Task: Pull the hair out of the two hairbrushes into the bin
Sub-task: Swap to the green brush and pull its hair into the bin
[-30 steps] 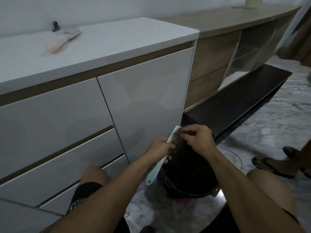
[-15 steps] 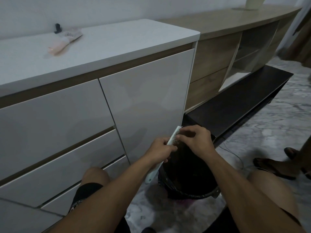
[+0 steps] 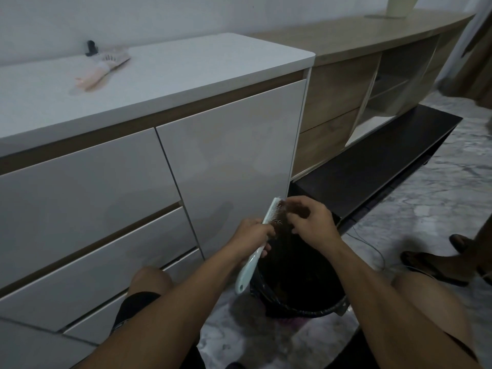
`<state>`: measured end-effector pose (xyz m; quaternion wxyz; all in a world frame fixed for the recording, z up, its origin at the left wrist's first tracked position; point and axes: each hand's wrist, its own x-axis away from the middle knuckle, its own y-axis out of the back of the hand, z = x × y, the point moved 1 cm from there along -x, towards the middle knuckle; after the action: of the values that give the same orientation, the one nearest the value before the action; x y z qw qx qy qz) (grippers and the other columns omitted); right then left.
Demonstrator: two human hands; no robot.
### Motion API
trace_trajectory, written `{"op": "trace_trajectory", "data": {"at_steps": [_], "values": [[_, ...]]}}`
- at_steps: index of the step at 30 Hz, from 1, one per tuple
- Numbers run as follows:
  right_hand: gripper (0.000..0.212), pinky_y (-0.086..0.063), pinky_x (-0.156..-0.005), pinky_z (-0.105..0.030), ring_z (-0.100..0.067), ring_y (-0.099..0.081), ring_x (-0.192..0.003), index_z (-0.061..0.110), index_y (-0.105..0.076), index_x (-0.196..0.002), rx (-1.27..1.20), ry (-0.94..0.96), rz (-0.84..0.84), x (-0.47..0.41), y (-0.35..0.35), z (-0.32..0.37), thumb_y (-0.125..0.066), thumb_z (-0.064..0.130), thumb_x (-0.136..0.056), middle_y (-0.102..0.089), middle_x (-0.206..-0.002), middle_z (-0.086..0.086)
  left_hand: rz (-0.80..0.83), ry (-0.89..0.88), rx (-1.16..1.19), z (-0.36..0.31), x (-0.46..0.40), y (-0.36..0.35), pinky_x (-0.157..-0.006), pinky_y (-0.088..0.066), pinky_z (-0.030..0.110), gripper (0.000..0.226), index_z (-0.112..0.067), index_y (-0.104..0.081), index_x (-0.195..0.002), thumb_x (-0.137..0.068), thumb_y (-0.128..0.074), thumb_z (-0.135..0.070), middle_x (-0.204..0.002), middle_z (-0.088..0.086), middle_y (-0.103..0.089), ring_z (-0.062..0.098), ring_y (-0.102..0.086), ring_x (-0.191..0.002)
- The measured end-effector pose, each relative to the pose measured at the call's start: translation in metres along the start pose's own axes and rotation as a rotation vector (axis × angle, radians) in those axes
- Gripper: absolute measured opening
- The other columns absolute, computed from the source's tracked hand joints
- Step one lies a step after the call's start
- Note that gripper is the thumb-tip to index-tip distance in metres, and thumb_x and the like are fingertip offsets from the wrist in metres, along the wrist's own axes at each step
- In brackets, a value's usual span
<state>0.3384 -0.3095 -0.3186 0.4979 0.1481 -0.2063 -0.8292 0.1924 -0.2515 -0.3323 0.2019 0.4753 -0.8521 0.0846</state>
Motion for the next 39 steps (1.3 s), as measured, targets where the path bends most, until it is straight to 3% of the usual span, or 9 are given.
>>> {"op": "trace_trajectory", "data": {"at_steps": [6, 9, 12, 17, 25, 28, 31, 36, 39], "values": [[0.013, -0.062, -0.077, -0.038, -0.009, -0.07, -0.079, 0.02, -0.075, -0.087, 0.042, 0.033, -0.062, -0.001, -0.004, 0.0, -0.077, 0.01, -0.081, -0.073, -0.084, 0.005, -0.009, -0.011, -0.058, 0.001, -0.002, -0.001, -0.037, -0.039, 0.022, 0.02, -0.008, -0.061, -0.081, -0.082, -0.047, 0.007, -0.056, 0.012, -0.048, 0.018, -0.046, -0.043], [0.024, -0.062, -0.076, -0.04, -0.013, -0.071, -0.074, 0.029, -0.069, -0.075, -0.003, -0.046, -0.19, -0.007, 0.003, -0.003, -0.075, 0.006, -0.08, -0.071, -0.076, 0.007, -0.026, 0.001, -0.06, 0.004, -0.004, 0.003, -0.037, -0.039, 0.022, 0.019, -0.005, -0.061, -0.086, -0.084, -0.046, 0.008, -0.059, 0.012, -0.048, 0.018, -0.046, -0.045], [0.026, -0.061, -0.079, -0.044, -0.017, -0.071, -0.082, 0.028, -0.067, -0.08, -0.041, -0.1, -0.192, -0.009, 0.005, -0.007, -0.071, 0.003, -0.082, -0.07, -0.082, 0.008, -0.01, 0.005, -0.075, 0.005, -0.002, 0.004, -0.037, -0.041, 0.023, 0.017, -0.002, -0.06, -0.092, -0.087, -0.046, 0.007, -0.06, 0.011, -0.05, 0.018, -0.048, -0.046], [0.025, -0.06, -0.083, -0.041, -0.009, -0.066, -0.093, 0.021, -0.072, -0.107, -0.035, 0.001, 0.024, 0.0, -0.006, -0.001, -0.076, 0.017, -0.082, -0.068, -0.097, 0.011, 0.034, -0.031, -0.098, 0.001, 0.002, 0.001, -0.036, -0.042, 0.022, 0.019, -0.005, -0.059, -0.093, -0.089, -0.045, 0.007, -0.064, 0.007, -0.053, 0.018, -0.053, -0.049], [0.017, -0.059, -0.069, -0.026, -0.012, -0.07, -0.073, 0.019, -0.07, -0.089, 0.0, -0.103, -0.163, -0.005, 0.003, -0.001, -0.07, 0.002, -0.085, -0.072, -0.082, 0.001, 0.037, -0.024, -0.01, 0.003, 0.002, 0.004, -0.039, -0.047, 0.022, 0.021, 0.002, -0.059, -0.108, -0.091, -0.048, 0.006, -0.066, 0.01, -0.058, 0.017, -0.058, -0.05], [0.023, -0.062, -0.069, -0.032, -0.015, -0.07, -0.081, 0.019, -0.071, -0.102, -0.049, -0.088, 0.0, -0.003, -0.002, -0.002, -0.066, 0.002, -0.087, -0.071, -0.096, -0.001, 0.026, -0.006, 0.043, 0.002, 0.003, 0.005, -0.042, -0.051, 0.024, 0.021, 0.006, -0.059, -0.108, -0.09, -0.047, 0.007, -0.072, 0.012, -0.06, 0.02, -0.061, -0.054], [0.033, -0.061, -0.073, -0.031, -0.013, -0.065, -0.096, 0.022, -0.07, -0.115, -0.025, 0.019, 0.186, 0.002, -0.01, -0.003, -0.074, 0.012, -0.084, -0.062, -0.108, 0.006, 0.005, 0.024, 0.085, -0.001, 0.002, 0.006, -0.042, -0.049, 0.027, 0.017, 0.003, -0.062, -0.093, -0.083, -0.049, 0.009, -0.073, 0.017, -0.062, 0.025, -0.062, -0.055], [0.013, -0.054, -0.067, -0.024, -0.006, -0.067, -0.068, 0.014, -0.077, -0.09, 0.01, 0.036, 0.029, 0.0, -0.011, 0.0, -0.076, 0.005, -0.081, -0.071, -0.083, 0.003, 0.001, 0.051, 0.11, -0.005, 0.001, 0.009, -0.04, -0.05, 0.026, 0.021, 0.01, -0.058, -0.096, -0.08, -0.045, 0.015, -0.073, 0.022, -0.058, 0.025, -0.063, -0.054], [0.013, -0.061, -0.071, -0.03, -0.012, -0.071, -0.069, 0.017, -0.074, -0.087, 0.019, -0.018, -0.076, -0.004, -0.004, -0.001, -0.073, 0.004, -0.083, -0.073, -0.079, 0.001, -0.01, 0.057, 0.136, -0.001, -0.004, 0.011, -0.045, -0.055, 0.026, 0.021, 0.017, -0.057, -0.099, -0.081, -0.045, 0.017, -0.078, 0.029, -0.058, 0.024, -0.067, -0.055]]}}
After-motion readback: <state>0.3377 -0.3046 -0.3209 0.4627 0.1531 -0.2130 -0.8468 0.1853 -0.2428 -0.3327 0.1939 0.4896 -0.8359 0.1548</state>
